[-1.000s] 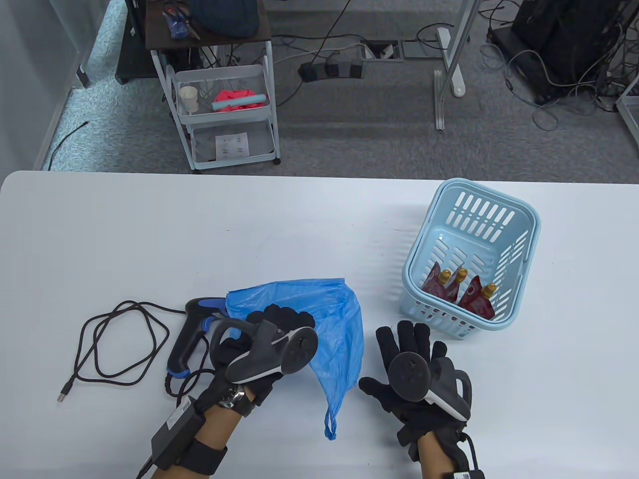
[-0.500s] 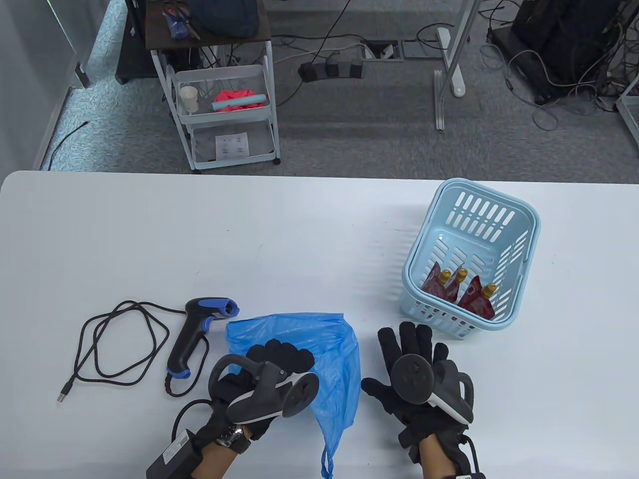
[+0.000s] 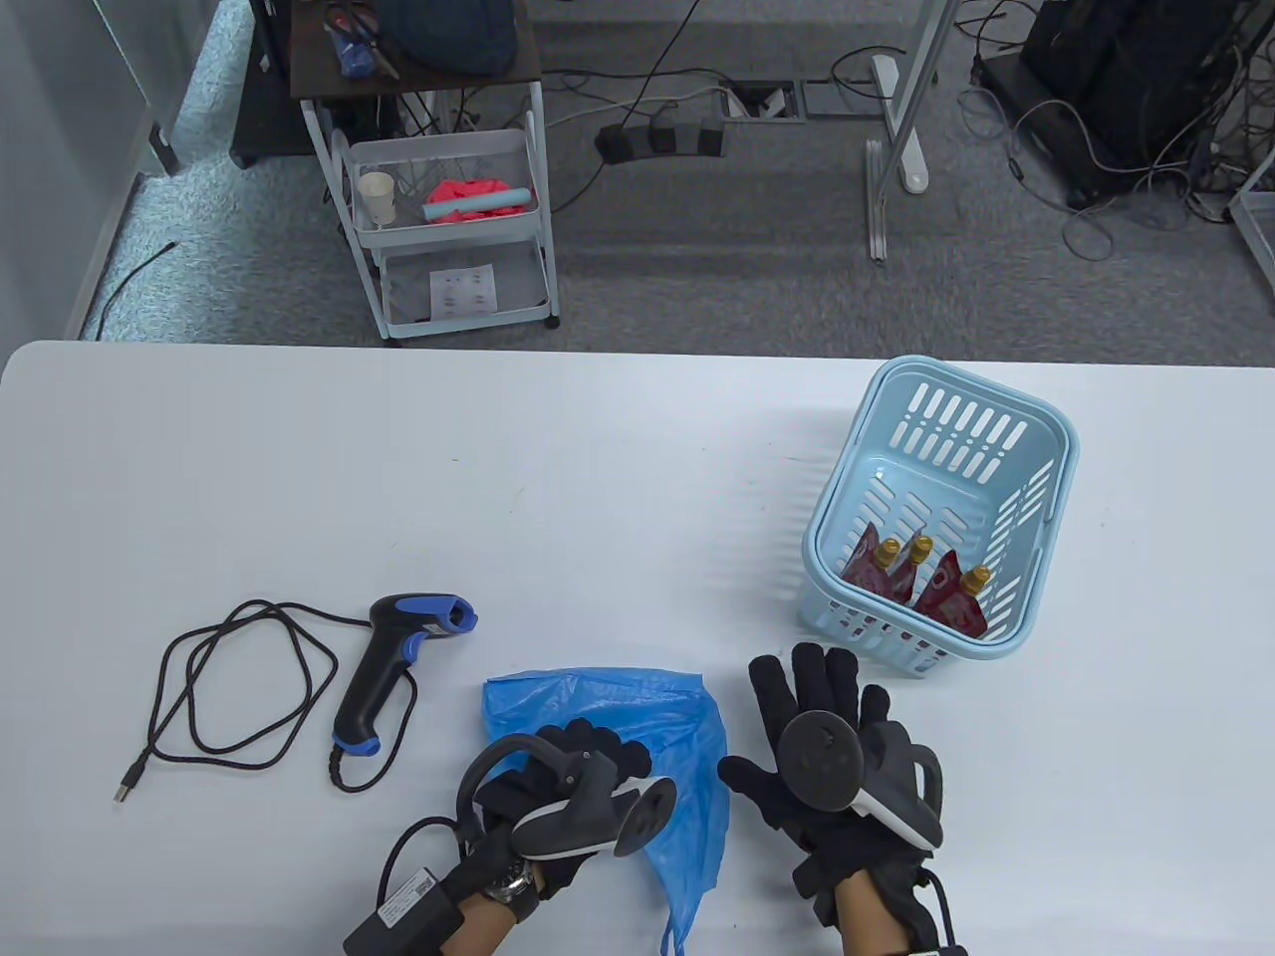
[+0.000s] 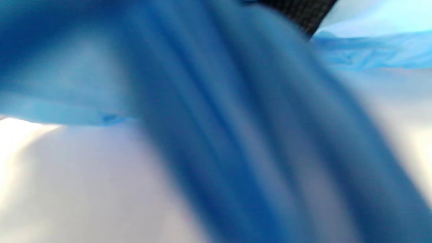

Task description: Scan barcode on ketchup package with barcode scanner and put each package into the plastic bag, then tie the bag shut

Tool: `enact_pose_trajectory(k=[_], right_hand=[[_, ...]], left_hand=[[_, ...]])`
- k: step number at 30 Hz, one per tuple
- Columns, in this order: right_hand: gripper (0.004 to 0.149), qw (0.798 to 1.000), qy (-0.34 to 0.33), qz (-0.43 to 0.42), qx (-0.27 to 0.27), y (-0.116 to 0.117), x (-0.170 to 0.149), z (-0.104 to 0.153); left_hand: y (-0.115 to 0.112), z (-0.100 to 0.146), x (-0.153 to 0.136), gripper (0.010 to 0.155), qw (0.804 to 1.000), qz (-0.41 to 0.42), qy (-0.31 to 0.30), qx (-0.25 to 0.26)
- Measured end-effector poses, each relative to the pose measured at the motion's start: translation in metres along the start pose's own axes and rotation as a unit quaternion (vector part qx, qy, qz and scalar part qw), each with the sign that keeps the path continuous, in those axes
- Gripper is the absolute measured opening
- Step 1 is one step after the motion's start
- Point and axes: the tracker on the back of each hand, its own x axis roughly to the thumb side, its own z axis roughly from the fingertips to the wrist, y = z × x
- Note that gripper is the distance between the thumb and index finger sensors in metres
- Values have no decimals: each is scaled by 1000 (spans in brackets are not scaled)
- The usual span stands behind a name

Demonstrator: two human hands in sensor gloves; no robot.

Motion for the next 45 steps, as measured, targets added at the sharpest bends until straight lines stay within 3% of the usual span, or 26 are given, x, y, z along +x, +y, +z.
enact_pose_trajectory(k=[7, 12, 21, 26, 30, 34, 41, 43, 45], right_hand=[[91, 1000, 0, 5, 3, 1, 2, 0], [91, 1000, -1, 10, 7, 2, 4, -1], [88, 1000, -18, 15, -5, 1, 16, 0], [79, 997, -56, 8, -46, -4, 32, 7], [68, 995, -94, -3, -42, -4, 47, 11], [62, 992, -127, 14, 19, 11, 62, 6], [71, 978, -141, 42, 151, 42, 76, -6], [70, 973, -139, 56, 174, 49, 79, -8], [61, 973, -133, 66, 177, 52, 82, -10]], left_hand=[[-3, 2, 4, 43, 1000, 5, -15, -1], [-1, 8, 2, 59, 999, 20, -19, -18], [7, 21, -9, 74, 997, 66, -36, -20], [4, 21, -13, 82, 995, 83, -39, -41], [-2, 18, -15, 84, 994, 89, -35, -60], [-9, 13, -20, 83, 990, 115, -26, -76], [-18, 9, -27, 78, 984, 152, -18, -89], [-18, 9, -28, 77, 984, 157, -16, -85], [-18, 9, -29, 76, 983, 162, -17, -87]])
